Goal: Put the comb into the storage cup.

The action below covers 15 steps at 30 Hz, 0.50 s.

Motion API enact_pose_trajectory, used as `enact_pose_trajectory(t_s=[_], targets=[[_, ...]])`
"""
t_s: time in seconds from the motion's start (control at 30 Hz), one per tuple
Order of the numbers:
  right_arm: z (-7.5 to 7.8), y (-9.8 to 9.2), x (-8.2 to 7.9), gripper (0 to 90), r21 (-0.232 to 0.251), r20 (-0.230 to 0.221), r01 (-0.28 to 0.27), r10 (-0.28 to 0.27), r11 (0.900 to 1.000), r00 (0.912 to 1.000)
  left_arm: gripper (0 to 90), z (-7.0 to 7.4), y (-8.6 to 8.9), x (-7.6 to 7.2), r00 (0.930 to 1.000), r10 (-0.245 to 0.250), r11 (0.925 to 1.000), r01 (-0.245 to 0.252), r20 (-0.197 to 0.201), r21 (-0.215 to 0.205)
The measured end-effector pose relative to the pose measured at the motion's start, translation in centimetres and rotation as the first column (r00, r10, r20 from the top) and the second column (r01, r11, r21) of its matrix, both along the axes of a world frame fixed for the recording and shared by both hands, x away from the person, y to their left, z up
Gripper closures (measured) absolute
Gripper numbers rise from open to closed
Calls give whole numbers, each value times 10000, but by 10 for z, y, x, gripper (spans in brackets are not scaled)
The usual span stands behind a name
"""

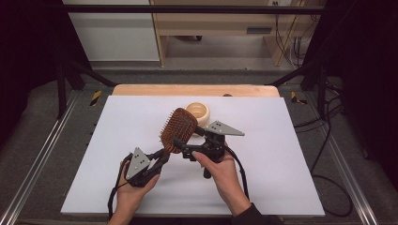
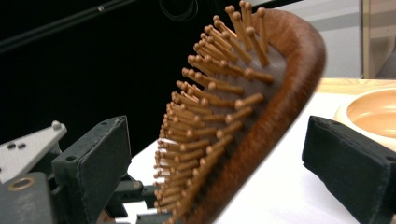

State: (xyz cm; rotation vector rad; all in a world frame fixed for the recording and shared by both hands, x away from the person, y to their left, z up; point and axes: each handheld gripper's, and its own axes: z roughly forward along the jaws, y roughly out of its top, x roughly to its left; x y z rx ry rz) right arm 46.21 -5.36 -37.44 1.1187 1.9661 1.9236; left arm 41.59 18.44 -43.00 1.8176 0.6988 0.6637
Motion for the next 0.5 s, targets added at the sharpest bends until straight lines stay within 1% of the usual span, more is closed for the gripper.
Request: enact_pose_trajectory(t_s=[0.1,0.17,0.2,0.27,0.37,0.5], targets=[[2,-2,-1,124,151,52,10,-10,9999,10000,725,-1,-6,-3,9999,-138,9999,138,-4,14],[3,-4,-1,138,205,71,73,-75,9998,9999,725,-2,-9,-4,9997,-255,9995,254,50,207],[4,-6,0,149,335,16,93,-93,9994,10000,725,-2,-10,-5,9996,-284,9993,283,58,244],[4,-7,0,159,416,-54,193,-191,9990,9998,725,-2,-12,-5,9994,-322,9991,319,93,266],[4,-10,1,184,553,-162,197,-189,9983,9997,725,-3,-14,-6,9994,-351,9991,349,79,244],[5,-10,0,195,542,-116,156,-149,9984,9998,724,-3,-15,-8,9994,-321,9990,317,111,300]])
